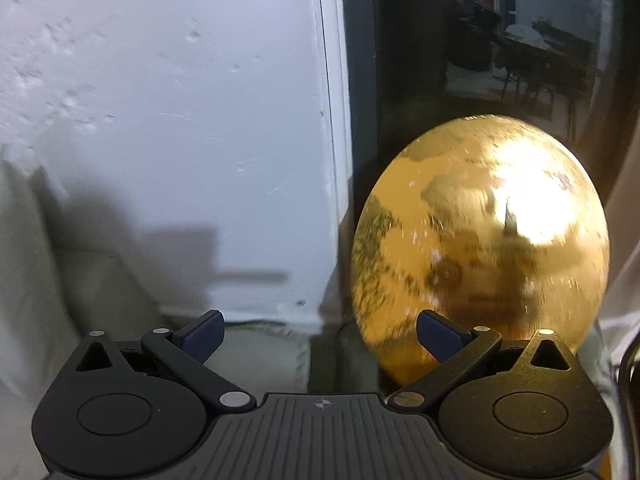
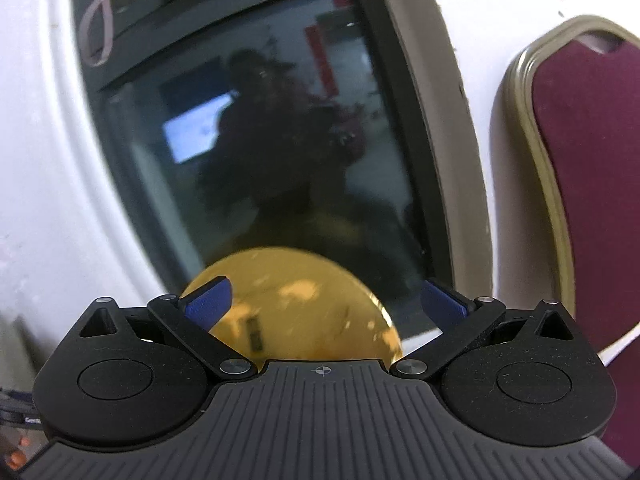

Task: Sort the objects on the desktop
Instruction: 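Reach the right tool to the gold lid rim while the left tool grasps it too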

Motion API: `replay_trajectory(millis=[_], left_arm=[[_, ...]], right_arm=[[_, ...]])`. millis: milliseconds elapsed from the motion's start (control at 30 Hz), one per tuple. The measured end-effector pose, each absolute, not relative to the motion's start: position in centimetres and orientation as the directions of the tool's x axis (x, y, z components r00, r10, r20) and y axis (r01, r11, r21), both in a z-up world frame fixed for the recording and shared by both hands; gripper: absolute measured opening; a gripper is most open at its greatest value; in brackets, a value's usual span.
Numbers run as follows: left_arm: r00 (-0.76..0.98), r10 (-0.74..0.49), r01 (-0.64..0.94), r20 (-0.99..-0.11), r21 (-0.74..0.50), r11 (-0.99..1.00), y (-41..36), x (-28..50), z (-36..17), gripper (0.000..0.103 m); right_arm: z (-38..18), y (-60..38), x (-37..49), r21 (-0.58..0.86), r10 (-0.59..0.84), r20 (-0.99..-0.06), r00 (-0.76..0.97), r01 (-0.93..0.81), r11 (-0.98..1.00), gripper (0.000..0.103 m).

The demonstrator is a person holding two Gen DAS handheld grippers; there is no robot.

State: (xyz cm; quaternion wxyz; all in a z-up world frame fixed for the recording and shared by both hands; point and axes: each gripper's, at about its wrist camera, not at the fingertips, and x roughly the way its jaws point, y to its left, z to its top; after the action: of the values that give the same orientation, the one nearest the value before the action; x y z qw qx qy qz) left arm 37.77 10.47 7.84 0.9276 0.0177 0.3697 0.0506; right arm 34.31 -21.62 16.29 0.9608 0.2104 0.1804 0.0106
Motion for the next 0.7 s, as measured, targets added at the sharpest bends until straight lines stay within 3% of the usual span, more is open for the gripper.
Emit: replay_trajectory(millis=[167,433,700], left_arm=[[0.694,0.009,-0.051,-0.720,-0.037,0.998,11.4,42.7,2.5,0.102],[0.731,-0.149,-0.004,-0.665,-0.222,0.975,12.7,45.6,-4.1,0.101],[0.745,-0.265,0.030,-0.613,-0.365,0.931,12.9,47.3,-6.9,0.100]], right_arm=[[13.2,-22.7,40.2,0.436,0.129,-0.367,0.921,0.048,0.899,0.103],[5.5,-22.5,45.6,0.395,0.190,-0.451,0.872,0.004,0.919,0.101],[2.5,-22.6,47.2,0.477,0.276,-0.432,0.858,-0.043,0.878,0.102]])
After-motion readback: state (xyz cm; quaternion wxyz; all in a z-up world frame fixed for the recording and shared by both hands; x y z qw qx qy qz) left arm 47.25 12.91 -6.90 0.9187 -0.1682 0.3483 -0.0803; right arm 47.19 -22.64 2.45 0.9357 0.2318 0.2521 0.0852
